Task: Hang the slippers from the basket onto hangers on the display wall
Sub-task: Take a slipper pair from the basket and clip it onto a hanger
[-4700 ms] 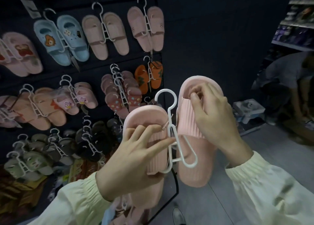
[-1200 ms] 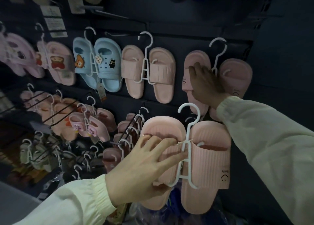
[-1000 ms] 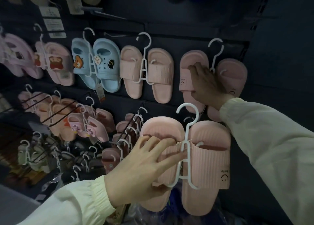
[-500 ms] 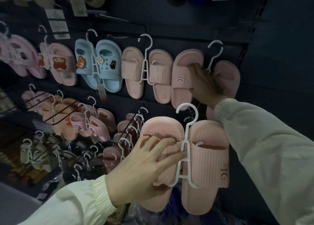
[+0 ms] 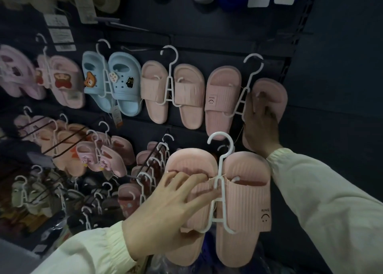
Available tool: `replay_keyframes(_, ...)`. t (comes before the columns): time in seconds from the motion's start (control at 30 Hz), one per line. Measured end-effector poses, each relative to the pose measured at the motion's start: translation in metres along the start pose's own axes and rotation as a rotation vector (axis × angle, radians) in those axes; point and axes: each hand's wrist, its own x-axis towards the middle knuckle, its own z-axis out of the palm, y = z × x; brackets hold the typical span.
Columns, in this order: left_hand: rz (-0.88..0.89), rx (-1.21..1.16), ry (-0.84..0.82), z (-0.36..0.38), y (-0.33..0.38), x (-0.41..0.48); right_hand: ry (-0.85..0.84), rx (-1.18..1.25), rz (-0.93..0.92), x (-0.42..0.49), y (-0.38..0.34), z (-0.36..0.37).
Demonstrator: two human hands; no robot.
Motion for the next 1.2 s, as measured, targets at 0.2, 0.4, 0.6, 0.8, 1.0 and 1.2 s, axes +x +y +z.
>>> replay_keyframes(0.2, 0.008, 0.009, 0.017, 0.000, -0.001, 0.002, -0.007, -0.089, 0.087, -0.001, 0.010, -0.004)
replay_keyframes(0.4, 0.003, 0.018, 0.015, -0.002, 0.000, 0.002, 0.082, 0.009, 0.082, 0.006, 0.024, -0.007)
replay_keyframes(0.6, 0.000, 0.020, 0.004, -0.004, 0.000, 0.000, 0.063, 0.153, 0.080, 0.021, 0.036, -0.013)
replay_keyframes(0.8, -0.003, 0.010, -0.004, -0.002, 0.001, -0.003, -0.007, 0.162, 0.062, 0.017, 0.034, -0.011)
replay_keyframes(1.0, -0.014, 0.007, -0.013, -0.003, 0.002, -0.006, -0.065, 0.166, 0.075, 0.008, 0.030, -0.008)
replay_keyframes(1.2, -0.020, 0.008, -0.021, -0.003, 0.002, -0.007, -0.094, 0.139, 0.083, 0.006, 0.025, -0.011)
